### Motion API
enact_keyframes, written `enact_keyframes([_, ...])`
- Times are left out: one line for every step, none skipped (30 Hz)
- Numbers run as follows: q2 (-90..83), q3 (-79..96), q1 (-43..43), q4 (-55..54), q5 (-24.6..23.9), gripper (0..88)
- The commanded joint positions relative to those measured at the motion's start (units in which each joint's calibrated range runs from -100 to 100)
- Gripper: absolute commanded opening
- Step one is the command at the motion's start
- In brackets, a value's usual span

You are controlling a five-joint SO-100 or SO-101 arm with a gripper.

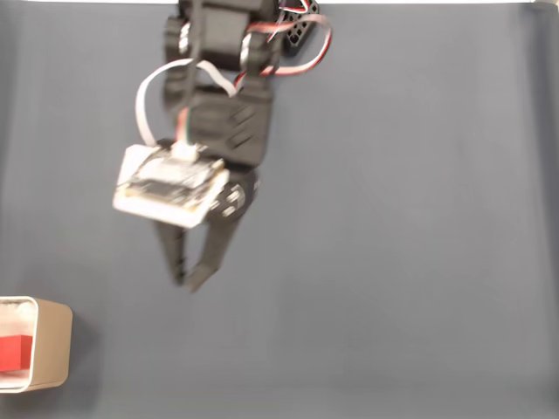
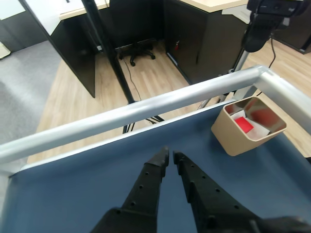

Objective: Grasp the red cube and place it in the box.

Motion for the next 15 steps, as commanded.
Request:
enact_keyframes([-8.8, 5.3, -2.5, -0.4, 0.0, 0.0])
enact_keyframes([-10.5, 7.3, -3.1, -0.4, -0.1, 0.0])
enact_keyframes([-12.1, 9.1, -3.5, -0.4, -0.2, 0.0])
enact_keyframes([-13.7, 11.1, -4.1, -0.4, -0.2, 0.0])
enact_keyframes([-15.2, 13.0, -4.5, -0.4, -0.2, 0.0])
enact_keyframes([-16.6, 14.7, -5.0, -0.4, -0.1, 0.0])
enact_keyframes([-17.9, 16.4, -5.4, -0.4, 0.0, 0.0])
enact_keyframes([-19.3, 18.1, -5.7, -0.4, 0.0, 0.0])
enact_keyframes([-20.5, 19.6, -6.0, -0.4, 0.1, 0.0])
enact_keyframes([-21.8, 21.2, -6.3, -0.4, 0.2, 0.0])
enact_keyframes([-23.1, 22.7, -6.6, -0.4, 0.3, 0.0])
enact_keyframes([-24.4, 24.3, -6.8, -0.4, 0.4, 0.0])
enact_keyframes([-25.7, 26.0, -7.0, -0.4, 0.5, 0.0])
enact_keyframes([-27.3, 28.0, -7.2, -0.4, 0.6, 0.0])
enact_keyframes([-29.0, 30.3, -7.3, -0.4, 0.8, 0.0])
